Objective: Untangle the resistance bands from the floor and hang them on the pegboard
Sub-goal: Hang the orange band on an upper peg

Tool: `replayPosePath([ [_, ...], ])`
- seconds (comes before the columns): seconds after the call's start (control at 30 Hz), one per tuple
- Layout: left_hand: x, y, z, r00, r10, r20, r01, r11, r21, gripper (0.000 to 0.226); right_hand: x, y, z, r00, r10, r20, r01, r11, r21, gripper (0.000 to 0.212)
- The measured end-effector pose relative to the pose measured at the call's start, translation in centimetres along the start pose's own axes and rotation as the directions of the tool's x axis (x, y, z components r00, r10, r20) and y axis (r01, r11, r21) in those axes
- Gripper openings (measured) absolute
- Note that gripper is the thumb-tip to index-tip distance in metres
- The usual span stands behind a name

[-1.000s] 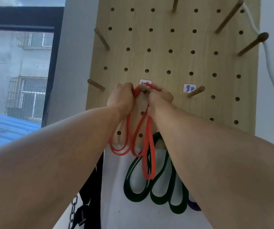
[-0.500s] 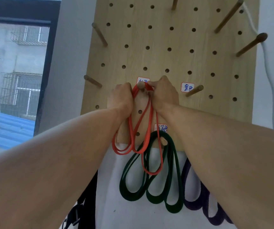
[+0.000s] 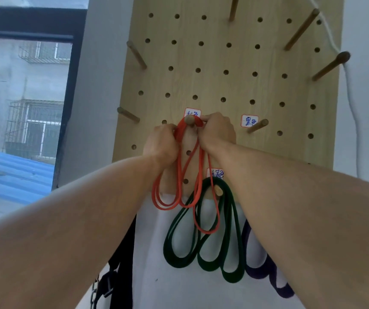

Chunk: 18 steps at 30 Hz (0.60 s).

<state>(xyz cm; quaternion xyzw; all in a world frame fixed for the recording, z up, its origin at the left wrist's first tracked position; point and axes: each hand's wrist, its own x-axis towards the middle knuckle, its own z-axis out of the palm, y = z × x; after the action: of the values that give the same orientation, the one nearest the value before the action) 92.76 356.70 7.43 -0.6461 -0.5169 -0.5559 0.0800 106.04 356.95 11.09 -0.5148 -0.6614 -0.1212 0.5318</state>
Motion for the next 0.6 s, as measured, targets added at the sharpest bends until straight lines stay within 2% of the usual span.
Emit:
replayPosePath([
  [0.17,-2.9,-0.8,-0.5,0.989,0.132,-0.072,-0.129,0.990,0.050,0.049,-2.4,-0.1,-0.6,0.996,-0.056,0.065,0.056,0.998,0.000,0.028],
  [0.23,-4.4,-1.3,-0.9,0.979,0.186,-0.080,-0.182,0.981,0.060,0.047,-4.0,0.3,-0.4,0.993,-0.073,0.094,0.072,0.997,0.011,0.024],
  [0.3,-6.0,-2.0,-1.3,0.973,0.210,-0.097,-0.204,0.977,0.069,0.033,-6.2,0.6,-0.3,0.993,-0.099,0.060,0.097,0.994,0.041,0.023],
  [0.4,-9.2,-3.4,-1.9,0.978,0.192,-0.083,-0.191,0.981,0.027,0.009,-9.9,0.9,0.6,0.986,-0.168,0.022,0.163,0.976,0.146,0.029],
  [0.47,-12.6,-5.0,-2.1,0.984,0.172,-0.043,-0.171,0.985,0.023,0.009,-13.4,1.0,1.6,0.975,-0.220,0.032,0.206,0.948,0.244,0.036],
  [0.6,-21.8,-8.7,-2.2,0.996,0.091,-0.002,-0.091,0.994,-0.062,0.017,-23.1,2.1,3.7,0.966,-0.258,0.031,0.219,0.873,0.436,0.035],
])
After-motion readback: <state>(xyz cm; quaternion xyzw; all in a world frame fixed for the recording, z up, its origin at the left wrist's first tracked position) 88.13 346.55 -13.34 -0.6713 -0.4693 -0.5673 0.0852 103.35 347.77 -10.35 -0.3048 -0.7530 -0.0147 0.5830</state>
